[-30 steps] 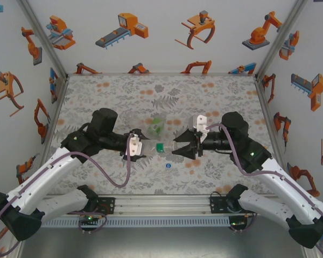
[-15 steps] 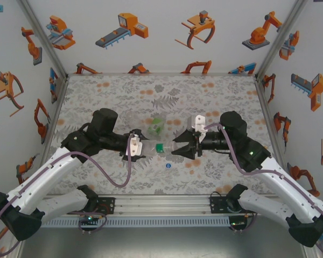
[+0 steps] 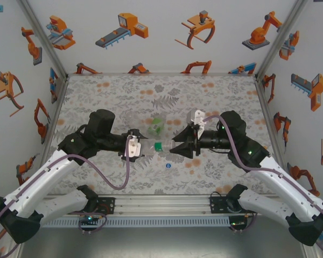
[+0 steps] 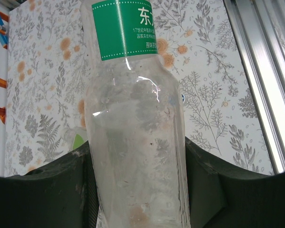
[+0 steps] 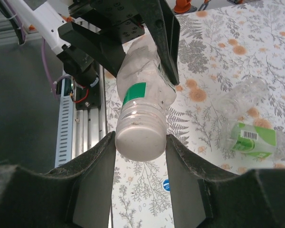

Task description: Screw on the bottle caps

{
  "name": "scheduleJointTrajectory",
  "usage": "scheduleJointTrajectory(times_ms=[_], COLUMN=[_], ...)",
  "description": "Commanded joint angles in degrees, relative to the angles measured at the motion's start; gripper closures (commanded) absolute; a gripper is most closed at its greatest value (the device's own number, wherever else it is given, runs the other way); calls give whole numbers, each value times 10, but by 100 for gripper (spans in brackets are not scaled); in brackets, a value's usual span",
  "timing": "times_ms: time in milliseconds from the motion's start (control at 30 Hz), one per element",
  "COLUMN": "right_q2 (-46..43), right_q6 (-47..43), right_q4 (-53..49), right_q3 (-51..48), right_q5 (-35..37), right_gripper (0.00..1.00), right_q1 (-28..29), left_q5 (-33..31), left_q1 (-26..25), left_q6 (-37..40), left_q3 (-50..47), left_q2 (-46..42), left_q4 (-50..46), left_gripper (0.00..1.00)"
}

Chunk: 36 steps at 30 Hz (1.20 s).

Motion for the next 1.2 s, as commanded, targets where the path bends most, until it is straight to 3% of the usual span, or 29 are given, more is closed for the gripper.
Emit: scheduleJointTrajectory(times_ms=[0,200,367,800,933,1167], right_q2=[8,23,21,10,24,42], right_q6=[46,122,194,538,625,658], right_q4=[20,46,47,140,156,193], right_q3=[-9,-14,-16,-80,-87,-85], right_q5=[29,49,108,222,217,158], right_gripper=[100,100,100,100,100,100], right_q1=[7,7,7,8,8,8], left_q5=[19,15,11,-23,-12,11], left_q1=[-7,-7,-7,-8,-7,-8], left_q6=[-3,-3,-3,-18,-16,-12], left_q3=[-5,-6,-6,-22,-23,-25], left_q2=[-9,-9,-11,-22,-25,-33], left_q4=[40,41,43,79,79,80], left_gripper=[100,100,100,100,100,100])
